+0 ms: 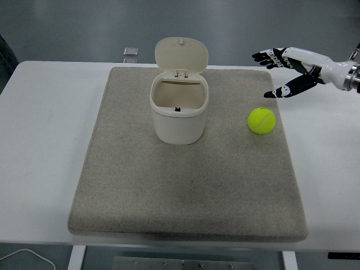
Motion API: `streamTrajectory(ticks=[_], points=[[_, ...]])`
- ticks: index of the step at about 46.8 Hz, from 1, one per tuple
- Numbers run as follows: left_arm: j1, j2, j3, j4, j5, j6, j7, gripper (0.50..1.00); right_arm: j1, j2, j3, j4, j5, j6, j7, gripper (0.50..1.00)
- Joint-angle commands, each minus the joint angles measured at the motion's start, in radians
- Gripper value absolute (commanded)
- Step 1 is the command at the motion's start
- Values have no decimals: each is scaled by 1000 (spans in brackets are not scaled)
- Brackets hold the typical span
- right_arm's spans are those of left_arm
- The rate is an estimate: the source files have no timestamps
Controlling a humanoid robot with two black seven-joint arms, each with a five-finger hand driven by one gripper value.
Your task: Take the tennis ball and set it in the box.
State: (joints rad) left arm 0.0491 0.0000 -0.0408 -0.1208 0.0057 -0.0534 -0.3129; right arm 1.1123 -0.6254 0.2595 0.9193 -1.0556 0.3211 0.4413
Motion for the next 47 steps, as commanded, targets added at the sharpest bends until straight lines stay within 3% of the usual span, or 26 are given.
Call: streamTrajectory(ticks=[1, 10, 18, 35, 47], points=[[0, 0, -1, 0, 0, 0, 0, 992, 0, -28, -28, 23, -56, -11, 19, 921], [0, 0, -1, 0, 0, 0, 0, 992, -6, -19, -94, 24, -175, -122, 42, 921], [0, 0, -1, 1, 0, 0, 0, 992, -2, -7, -220, 24, -181, -241, 43, 921], [0, 0, -1, 1, -1, 1, 0, 992, -11, 41, -250, 16, -181, -303, 42, 921], [0, 0, -1, 0, 0, 0, 0, 992, -19, 62, -252, 7, -185, -307, 37, 917]])
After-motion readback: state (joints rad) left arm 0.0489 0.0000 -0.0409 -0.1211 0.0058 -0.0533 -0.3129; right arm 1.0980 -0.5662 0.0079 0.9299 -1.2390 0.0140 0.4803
